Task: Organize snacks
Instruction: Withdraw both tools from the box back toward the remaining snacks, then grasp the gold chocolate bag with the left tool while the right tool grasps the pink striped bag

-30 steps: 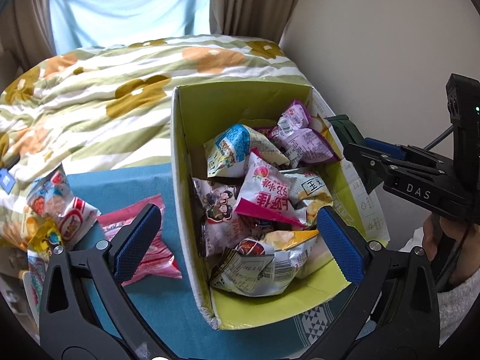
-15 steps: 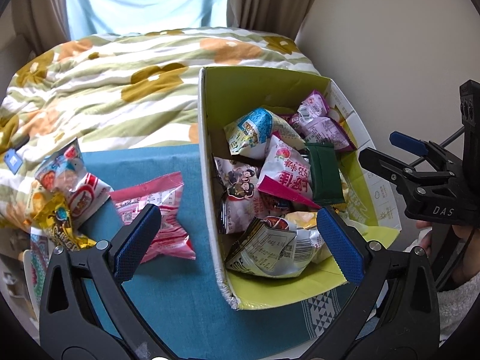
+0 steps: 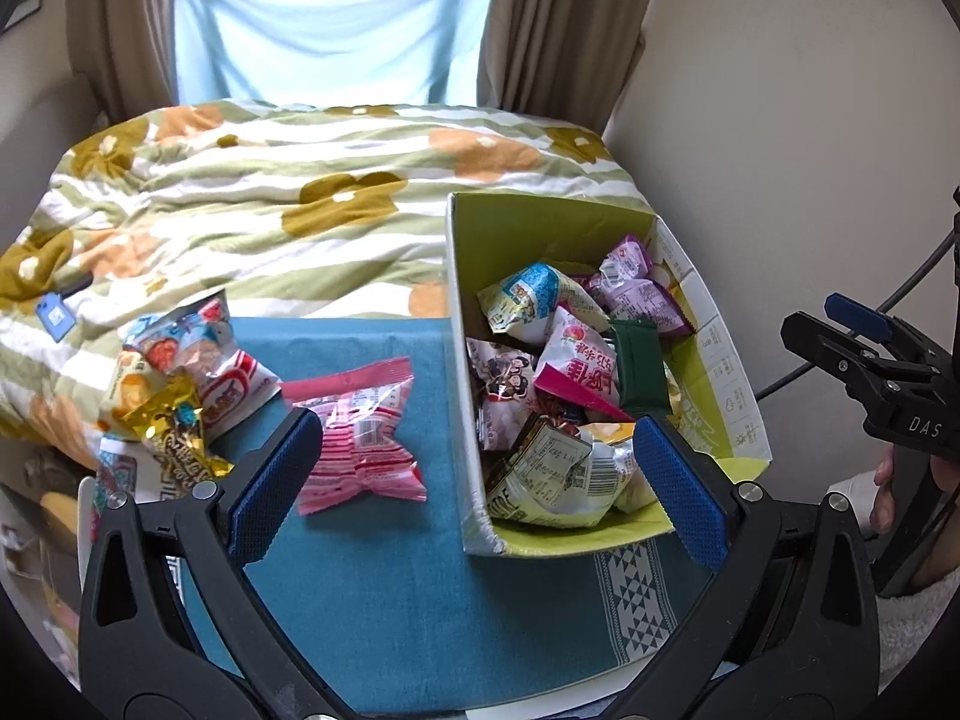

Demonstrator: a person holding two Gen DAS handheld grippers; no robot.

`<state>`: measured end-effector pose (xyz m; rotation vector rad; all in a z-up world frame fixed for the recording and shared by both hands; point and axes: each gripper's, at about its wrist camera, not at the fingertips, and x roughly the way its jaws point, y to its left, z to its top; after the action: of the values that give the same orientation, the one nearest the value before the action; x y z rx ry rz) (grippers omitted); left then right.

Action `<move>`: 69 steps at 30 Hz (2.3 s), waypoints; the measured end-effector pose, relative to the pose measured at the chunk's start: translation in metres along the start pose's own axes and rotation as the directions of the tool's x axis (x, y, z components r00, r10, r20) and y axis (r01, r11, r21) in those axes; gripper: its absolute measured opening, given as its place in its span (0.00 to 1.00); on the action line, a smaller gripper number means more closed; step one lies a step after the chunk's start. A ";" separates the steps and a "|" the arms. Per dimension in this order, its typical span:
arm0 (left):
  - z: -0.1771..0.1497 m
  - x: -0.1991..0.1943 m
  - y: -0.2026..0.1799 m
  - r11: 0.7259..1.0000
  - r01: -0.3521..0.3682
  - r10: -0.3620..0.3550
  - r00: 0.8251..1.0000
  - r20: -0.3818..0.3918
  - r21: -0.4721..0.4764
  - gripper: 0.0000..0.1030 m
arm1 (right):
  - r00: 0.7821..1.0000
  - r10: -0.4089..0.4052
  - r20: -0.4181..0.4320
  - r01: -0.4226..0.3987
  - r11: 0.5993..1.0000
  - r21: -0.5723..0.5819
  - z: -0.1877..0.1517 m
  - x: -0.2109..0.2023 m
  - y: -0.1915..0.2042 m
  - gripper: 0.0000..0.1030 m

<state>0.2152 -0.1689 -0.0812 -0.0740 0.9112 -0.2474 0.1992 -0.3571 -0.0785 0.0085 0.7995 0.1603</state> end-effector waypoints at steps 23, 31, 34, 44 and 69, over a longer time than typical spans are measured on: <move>-0.065 -0.108 0.220 0.983 -0.051 0.071 0.992 0.109 -0.175 0.99 | 0.984 -0.069 0.167 0.041 0.986 0.161 -0.035 -0.052 0.159 1.00; -0.074 -0.084 0.293 0.989 -0.026 0.028 1.000 0.013 -0.142 0.99 | 0.984 -0.114 0.136 0.083 0.972 0.221 -0.045 -0.028 0.224 1.00; -0.076 -0.058 0.304 0.990 -0.015 0.011 1.000 -0.024 -0.141 0.99 | 0.981 -0.140 0.137 0.107 0.969 0.223 -0.050 -0.012 0.244 1.00; -0.085 0.041 0.289 0.985 0.031 -0.042 0.997 -0.059 -0.170 0.99 | 0.987 -0.135 0.086 0.115 0.973 0.202 -0.073 0.066 0.275 1.00; -0.083 0.152 0.282 0.963 -0.105 0.075 0.989 -0.129 -0.247 0.91 | 0.993 -0.039 -0.110 0.053 0.991 0.125 -0.065 0.204 0.250 0.99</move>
<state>0.2898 0.0712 -0.2967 -0.2562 1.0585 -0.0491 0.2577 -0.0835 -0.2522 0.1031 0.9161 0.0659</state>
